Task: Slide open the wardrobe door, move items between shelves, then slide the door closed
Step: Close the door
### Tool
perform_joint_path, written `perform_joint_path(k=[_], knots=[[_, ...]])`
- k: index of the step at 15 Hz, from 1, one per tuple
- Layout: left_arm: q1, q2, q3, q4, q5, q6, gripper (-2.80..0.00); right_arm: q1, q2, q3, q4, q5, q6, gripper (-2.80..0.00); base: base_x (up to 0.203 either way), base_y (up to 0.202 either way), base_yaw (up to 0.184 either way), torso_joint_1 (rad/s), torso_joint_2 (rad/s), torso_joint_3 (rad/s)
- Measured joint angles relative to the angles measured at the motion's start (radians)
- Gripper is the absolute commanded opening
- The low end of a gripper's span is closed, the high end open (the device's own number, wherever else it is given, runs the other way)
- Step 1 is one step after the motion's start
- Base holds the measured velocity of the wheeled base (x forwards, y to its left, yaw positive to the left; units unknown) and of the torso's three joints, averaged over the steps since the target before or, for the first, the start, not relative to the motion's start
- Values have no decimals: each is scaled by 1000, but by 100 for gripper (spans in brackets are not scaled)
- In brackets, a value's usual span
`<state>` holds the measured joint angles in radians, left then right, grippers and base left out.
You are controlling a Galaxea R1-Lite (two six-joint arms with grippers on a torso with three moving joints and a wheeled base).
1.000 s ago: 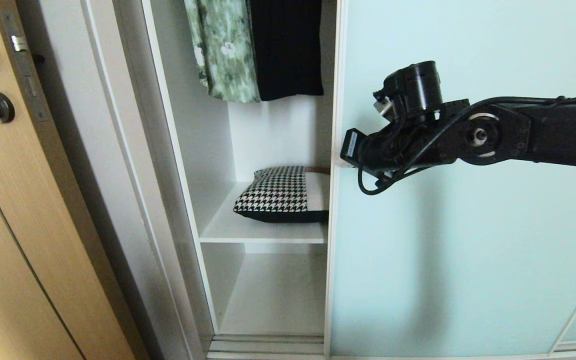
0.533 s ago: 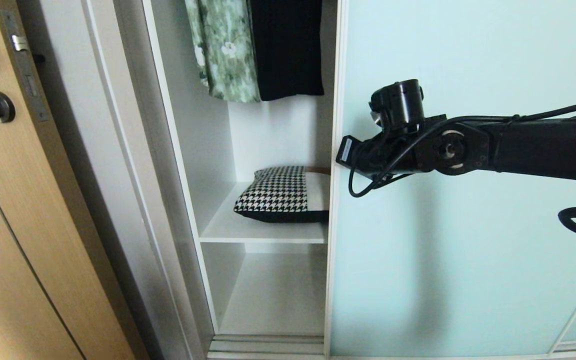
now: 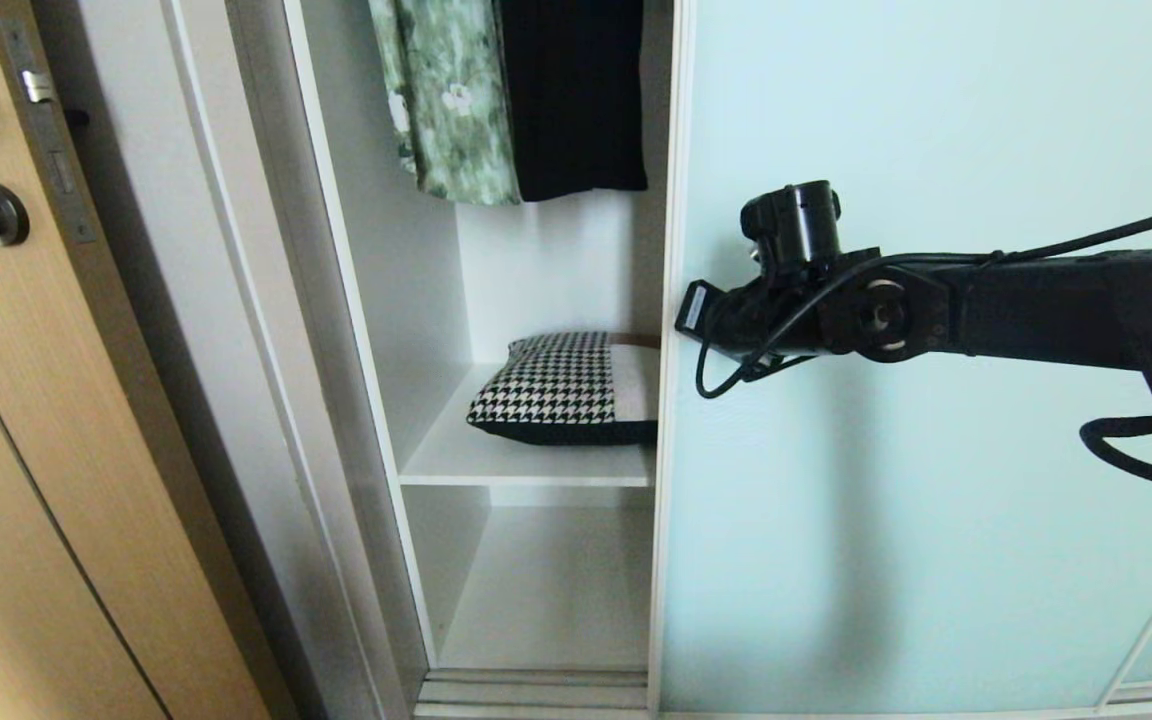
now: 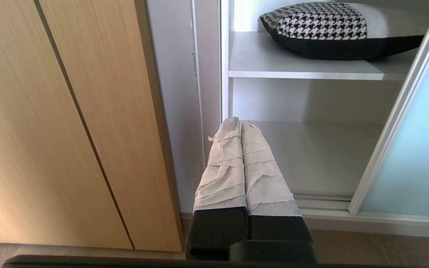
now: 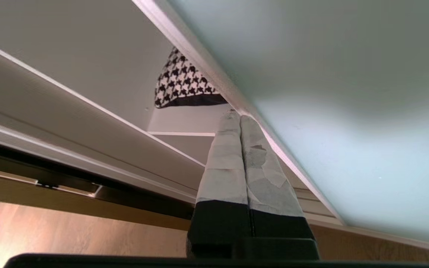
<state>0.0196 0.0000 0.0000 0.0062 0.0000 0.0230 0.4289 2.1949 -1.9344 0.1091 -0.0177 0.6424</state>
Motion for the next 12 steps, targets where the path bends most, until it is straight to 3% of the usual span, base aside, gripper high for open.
perform_joint_path(k=[12], knots=[[0,0,0,-1,0,0,-280,-14,59,-2,-77,2,2,-280,0,0,0,0,0,0]])
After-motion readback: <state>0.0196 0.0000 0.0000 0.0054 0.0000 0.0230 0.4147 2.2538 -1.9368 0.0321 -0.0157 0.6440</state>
